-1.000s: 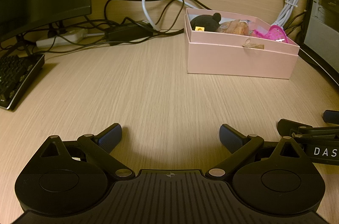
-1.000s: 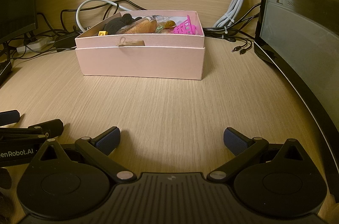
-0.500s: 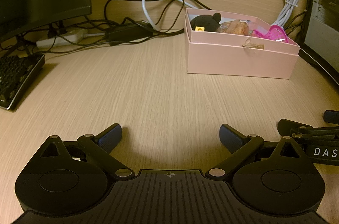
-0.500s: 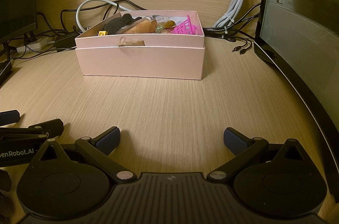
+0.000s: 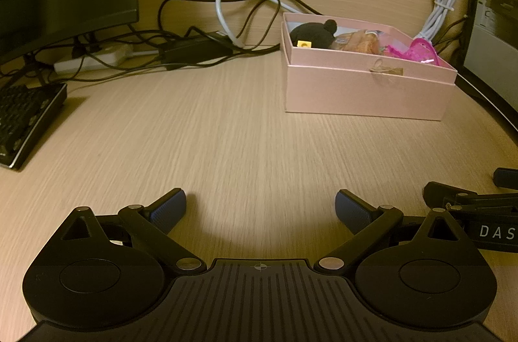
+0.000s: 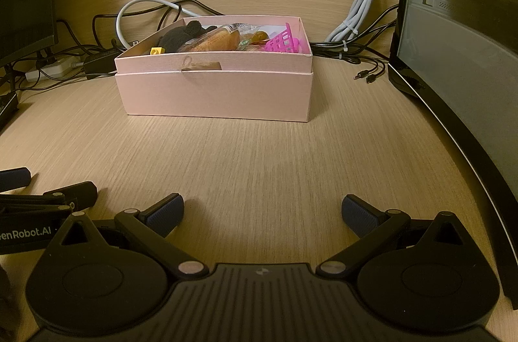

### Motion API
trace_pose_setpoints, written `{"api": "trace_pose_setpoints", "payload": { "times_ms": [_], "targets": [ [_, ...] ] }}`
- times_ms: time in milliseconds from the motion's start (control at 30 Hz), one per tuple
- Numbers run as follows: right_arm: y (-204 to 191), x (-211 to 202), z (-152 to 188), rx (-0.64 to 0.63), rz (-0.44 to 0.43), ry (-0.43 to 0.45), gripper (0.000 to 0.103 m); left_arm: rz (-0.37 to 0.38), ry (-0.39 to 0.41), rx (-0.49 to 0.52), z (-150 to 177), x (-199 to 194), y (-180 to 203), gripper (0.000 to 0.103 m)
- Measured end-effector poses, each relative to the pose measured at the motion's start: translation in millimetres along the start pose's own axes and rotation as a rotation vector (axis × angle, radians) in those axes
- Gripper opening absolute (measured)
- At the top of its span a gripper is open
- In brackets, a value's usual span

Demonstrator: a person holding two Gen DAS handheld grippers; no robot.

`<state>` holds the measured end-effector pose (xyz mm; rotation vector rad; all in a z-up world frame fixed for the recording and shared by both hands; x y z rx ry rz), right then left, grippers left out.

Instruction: Organize objects

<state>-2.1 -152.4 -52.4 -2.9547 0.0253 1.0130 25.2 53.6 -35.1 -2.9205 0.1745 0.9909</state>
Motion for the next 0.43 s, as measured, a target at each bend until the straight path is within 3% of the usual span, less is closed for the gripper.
{"api": "trace_pose_setpoints", "payload": {
  "times_ms": [433],
  "targets": [
    [-0.2,0.0,-0.1,0.000,0.000,0.000,0.103,0.031,0.002,0.017,0.4,-1.2,3.0,0.100]
  ]
}}
Point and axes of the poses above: each gripper's, at about its wrist camera, not at the fingertips, and x roughly the way its jaws point, y to its right, z to its underside, the point moved 4 cm from there along x, roughly the way its jaws point, and after that the axes turned 2 degrees about y, right-handed, at the moved point
